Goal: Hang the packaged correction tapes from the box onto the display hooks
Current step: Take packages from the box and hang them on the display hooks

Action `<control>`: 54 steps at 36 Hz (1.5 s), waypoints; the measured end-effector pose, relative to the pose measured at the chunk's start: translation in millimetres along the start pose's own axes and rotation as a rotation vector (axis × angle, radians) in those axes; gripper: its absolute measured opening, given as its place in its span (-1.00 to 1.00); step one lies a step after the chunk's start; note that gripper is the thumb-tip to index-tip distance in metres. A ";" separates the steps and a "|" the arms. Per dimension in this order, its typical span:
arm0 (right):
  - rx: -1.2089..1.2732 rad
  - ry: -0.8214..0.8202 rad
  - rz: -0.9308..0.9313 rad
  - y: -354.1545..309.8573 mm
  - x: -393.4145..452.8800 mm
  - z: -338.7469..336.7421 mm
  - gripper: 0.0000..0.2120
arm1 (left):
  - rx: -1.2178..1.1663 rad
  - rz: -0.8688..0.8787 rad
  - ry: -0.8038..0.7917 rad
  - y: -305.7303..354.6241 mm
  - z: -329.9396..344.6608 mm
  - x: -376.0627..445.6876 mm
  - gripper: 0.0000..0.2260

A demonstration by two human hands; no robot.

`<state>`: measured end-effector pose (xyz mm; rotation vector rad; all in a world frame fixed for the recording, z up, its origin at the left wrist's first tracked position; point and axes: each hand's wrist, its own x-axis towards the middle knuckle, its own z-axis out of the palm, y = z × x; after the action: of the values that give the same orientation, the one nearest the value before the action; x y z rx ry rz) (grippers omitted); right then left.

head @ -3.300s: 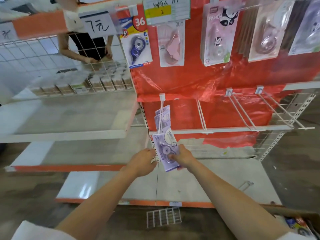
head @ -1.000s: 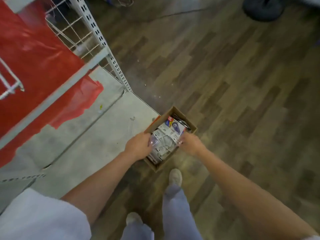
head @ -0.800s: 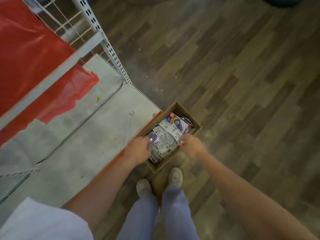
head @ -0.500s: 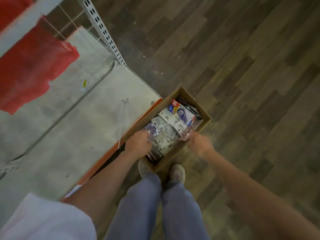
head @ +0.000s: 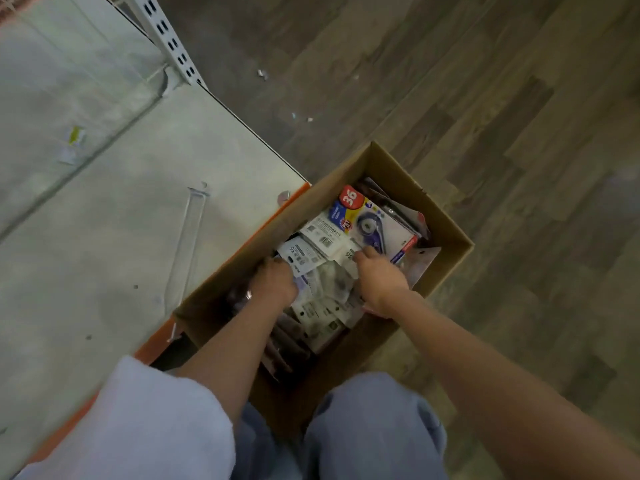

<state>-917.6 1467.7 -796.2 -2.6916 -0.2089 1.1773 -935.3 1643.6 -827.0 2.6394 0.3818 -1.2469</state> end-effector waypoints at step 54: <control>0.669 0.234 -0.094 -135.1 -277.9 -233.7 -0.86 | -0.559 -0.065 0.441 -7.5 -261.8 -357.6 -0.76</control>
<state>-939.2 1513.0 -412.0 -2.1653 0.0841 0.7214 -966.1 1672.7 -385.8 2.3832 0.7602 -0.4528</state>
